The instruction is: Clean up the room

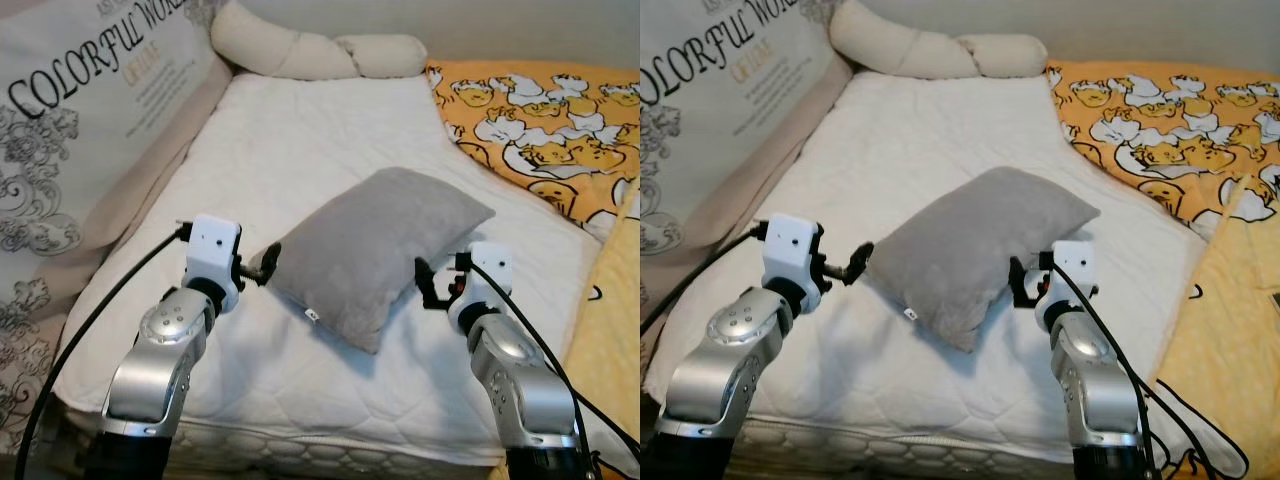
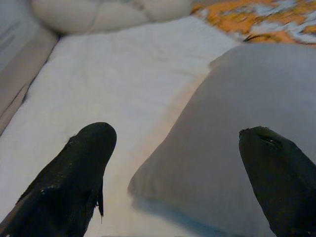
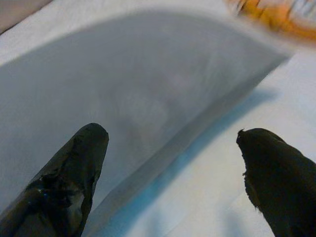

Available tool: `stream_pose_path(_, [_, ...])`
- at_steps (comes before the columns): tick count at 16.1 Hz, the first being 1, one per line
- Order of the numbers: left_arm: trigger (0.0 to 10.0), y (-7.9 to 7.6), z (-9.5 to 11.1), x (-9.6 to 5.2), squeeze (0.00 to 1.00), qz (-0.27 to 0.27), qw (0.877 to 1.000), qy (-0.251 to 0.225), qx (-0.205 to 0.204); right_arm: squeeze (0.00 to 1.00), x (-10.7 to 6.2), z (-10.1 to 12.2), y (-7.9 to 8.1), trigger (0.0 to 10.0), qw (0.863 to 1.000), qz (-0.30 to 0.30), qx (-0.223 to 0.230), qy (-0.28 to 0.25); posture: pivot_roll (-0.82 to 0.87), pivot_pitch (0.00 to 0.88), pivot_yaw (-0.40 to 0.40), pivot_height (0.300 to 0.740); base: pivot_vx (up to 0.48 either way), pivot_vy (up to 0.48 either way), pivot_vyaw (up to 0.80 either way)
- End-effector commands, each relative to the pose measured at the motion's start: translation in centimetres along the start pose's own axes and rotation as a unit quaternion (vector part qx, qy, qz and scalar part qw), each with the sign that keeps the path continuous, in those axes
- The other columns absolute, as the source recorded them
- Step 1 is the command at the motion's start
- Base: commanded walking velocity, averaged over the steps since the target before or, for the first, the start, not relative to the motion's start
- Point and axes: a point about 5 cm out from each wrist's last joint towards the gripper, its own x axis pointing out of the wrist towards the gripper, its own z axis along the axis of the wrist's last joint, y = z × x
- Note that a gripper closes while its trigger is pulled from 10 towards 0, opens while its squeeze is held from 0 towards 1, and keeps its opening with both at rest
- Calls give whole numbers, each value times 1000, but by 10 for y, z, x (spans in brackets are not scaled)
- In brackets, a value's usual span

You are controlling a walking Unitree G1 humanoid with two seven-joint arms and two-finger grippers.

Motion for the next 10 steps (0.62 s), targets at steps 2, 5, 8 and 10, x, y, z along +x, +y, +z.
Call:
stream_pose_path(2, [10000, -1, 4, 3, 0, -23, 999, -8, 22, 0, 5, -1, 10, 10000, 997, 54, 23, 53, -31, 0, 37, 740, 0, 0, 0])
stream_pose_path(5, [10000, -6, 0, 4, 0, -52, 998, 2, 34, 0, 13, 13, 45, 10000, 985, 164, -17, 57, -25, 0, 32, 740, 0, 0, 0])
stream_pose_path(8, [10000, -5, -2, 1, 0, -63, 997, 6, 36, 0, 15, 6, 62, 10000, 973, 183, -59, 131, -18, 0, 24, 740, 0, 0, 0])
stream_pose_path(10, [10000, -3, -3, 0, 0, -65, 997, 6, 40, 0, 25, 1, 58, 10000, 979, 120, -42, 162, -6, 0, 15, 740, 0, 0, 0])
